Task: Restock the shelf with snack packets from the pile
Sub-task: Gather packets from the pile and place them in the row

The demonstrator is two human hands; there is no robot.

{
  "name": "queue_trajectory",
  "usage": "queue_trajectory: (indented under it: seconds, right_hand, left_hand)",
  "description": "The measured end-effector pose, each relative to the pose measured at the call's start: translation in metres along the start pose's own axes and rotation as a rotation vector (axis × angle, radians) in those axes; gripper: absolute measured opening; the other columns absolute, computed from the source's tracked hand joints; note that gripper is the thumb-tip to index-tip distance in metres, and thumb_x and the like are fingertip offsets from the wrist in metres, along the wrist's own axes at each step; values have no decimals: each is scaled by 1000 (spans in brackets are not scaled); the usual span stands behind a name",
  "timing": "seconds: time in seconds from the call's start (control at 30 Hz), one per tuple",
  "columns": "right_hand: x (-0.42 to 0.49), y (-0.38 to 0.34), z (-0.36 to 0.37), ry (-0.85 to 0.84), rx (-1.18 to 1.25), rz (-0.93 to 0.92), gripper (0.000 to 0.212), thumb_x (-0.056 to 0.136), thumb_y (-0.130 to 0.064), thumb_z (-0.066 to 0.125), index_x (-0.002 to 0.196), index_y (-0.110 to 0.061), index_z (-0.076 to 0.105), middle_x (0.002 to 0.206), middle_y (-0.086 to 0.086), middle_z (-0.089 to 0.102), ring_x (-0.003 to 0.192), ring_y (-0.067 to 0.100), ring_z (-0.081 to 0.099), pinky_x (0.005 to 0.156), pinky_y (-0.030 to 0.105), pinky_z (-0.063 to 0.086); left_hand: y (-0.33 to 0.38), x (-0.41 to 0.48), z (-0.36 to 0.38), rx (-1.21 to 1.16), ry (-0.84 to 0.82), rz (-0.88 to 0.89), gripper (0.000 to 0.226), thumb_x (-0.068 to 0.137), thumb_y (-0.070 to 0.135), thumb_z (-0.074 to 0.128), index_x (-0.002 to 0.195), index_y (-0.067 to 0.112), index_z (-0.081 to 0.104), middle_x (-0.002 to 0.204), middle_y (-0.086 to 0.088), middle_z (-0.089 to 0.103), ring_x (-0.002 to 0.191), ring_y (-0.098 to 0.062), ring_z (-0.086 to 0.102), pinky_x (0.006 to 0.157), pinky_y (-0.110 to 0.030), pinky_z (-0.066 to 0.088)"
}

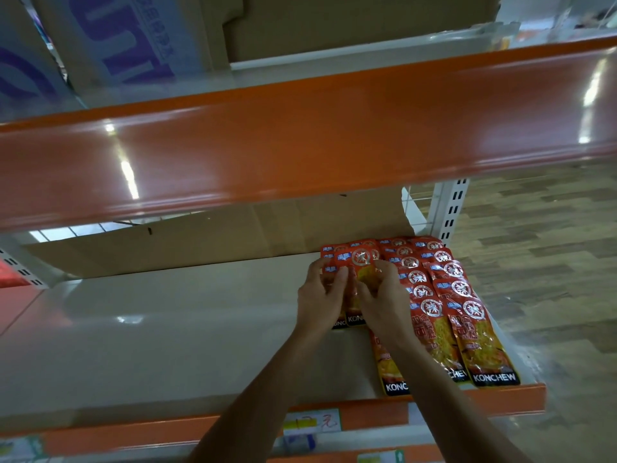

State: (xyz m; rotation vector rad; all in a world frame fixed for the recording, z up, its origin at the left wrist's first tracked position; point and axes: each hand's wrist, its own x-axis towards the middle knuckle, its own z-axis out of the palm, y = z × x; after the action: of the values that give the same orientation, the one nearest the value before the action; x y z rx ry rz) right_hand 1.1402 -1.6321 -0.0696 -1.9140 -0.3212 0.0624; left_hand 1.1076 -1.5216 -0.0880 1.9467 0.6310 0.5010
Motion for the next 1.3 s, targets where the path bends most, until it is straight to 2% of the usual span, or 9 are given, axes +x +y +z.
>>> queue_trajectory:
  seconds: [0.07,0.17,0.23,0.33,0.43,0.67,0.9,1.2,1.3]
  right_hand:
    - [0,0,3,-31,-64,-31,42,92,-13,58,132,-9,45,117,8,59,108,25,59,91,40,52]
    - [2,3,1,3,-235,-108,35,93,-13,55,128,-11,53,121,7,57,113,22,53,92,28,44]
    - [3,7,-2,43,-335,-117,35,93,-12,54,128,-12,52,126,5,55,117,21,49,90,24,35]
    - [5,11,-4,48,-424,-138,37,92,-9,52,129,-11,53,131,5,54,123,21,44,96,26,33]
    - [6,14,-2,8,-500,-190,40,92,-9,50,132,-9,52,137,6,51,131,21,40,109,30,29]
    - [4,24,5,-36,-572,-207,41,94,-20,50,134,-12,50,141,5,49,136,21,36,114,33,23]
    - [2,28,5,-66,-590,-191,45,93,-22,51,136,-11,49,144,7,46,138,23,32,116,35,22]
    - [-1,23,5,-85,-591,-205,47,91,-23,56,135,-11,49,143,7,46,137,23,33,115,35,21]
    - [-3,16,11,-89,-580,-228,45,91,-25,57,133,-10,51,141,8,48,135,24,35,115,35,23]
  left_hand:
    - [1,-2,1,-73,-17,-10,53,89,45,61,136,31,41,115,11,59,101,-7,61,68,-4,44]
    - [-5,-3,-4,-110,30,-43,54,86,40,67,134,34,43,115,4,64,93,-7,62,67,-9,47]
    - [-11,-4,-9,-94,31,-62,53,87,40,67,134,33,43,114,1,65,87,-4,62,62,-7,46]
    - [-17,-7,-13,-35,23,-52,54,86,39,68,134,30,45,112,2,67,76,4,59,54,-3,44]
    - [-19,-12,-13,37,19,-25,56,86,41,67,135,28,45,114,2,66,82,1,58,60,-4,41]
    - [-21,-19,-9,208,40,5,51,85,44,68,127,20,54,112,2,69,87,-3,63,67,-6,42]
    - [-20,-21,-8,376,46,18,47,84,49,66,121,21,58,111,5,68,93,-8,65,75,-18,47]
    - [-20,-14,-13,462,-47,19,49,87,51,62,126,21,59,118,1,65,103,-13,62,89,-28,51]
    - [-20,-11,-20,464,-66,24,49,90,48,59,128,18,58,120,-2,63,103,-15,62,84,-24,48]
